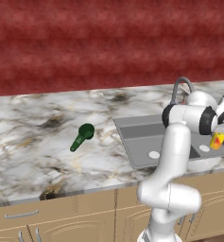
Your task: Move any existing items from the left basin to the right basin for drying. Then move the measuring cup from the counter to the left basin of the sink for washing.
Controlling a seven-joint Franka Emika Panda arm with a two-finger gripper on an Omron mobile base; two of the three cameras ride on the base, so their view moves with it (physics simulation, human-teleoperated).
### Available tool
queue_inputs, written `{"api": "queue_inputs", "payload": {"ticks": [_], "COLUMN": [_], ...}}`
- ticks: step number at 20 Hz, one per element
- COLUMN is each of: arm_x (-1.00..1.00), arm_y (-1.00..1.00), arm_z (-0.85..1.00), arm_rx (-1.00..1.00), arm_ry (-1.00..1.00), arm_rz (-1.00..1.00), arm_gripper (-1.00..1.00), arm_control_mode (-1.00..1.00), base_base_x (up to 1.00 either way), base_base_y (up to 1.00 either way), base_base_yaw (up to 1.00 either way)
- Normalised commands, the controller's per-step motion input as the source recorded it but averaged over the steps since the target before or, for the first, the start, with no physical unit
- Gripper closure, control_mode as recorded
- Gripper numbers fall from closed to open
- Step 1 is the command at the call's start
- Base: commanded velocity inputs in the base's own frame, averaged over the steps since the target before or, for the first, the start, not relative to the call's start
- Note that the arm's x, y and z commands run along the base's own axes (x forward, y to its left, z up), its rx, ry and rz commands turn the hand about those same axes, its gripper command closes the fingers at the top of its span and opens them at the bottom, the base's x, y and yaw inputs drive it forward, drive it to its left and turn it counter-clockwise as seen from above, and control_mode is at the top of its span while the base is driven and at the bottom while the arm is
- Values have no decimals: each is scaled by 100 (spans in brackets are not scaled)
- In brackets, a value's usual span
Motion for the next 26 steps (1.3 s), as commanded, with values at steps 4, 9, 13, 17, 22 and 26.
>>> {"api": "queue_inputs", "payload": {"ticks": [4,9,13,17,22,26], "arm_x": [2,3,5,15,17,18], "arm_y": [0,0,0,0,0,0], "arm_z": [-33,-30,-19,-18,-18,-15], "arm_rx": [0,0,-1,-2,-3,-4], "arm_ry": [-4,-5,-8,-3,0,0], "arm_rz": [0,0,0,0,0,0], "arm_gripper": [100,100,100,100,100,100], "arm_control_mode": [-100,-100,-100,-100,-100,-100], "base_base_x": [0,0,0,0,0,0], "base_base_y": [0,0,0,0,0,0], "base_base_yaw": [0,0,0,0,0,0]}}
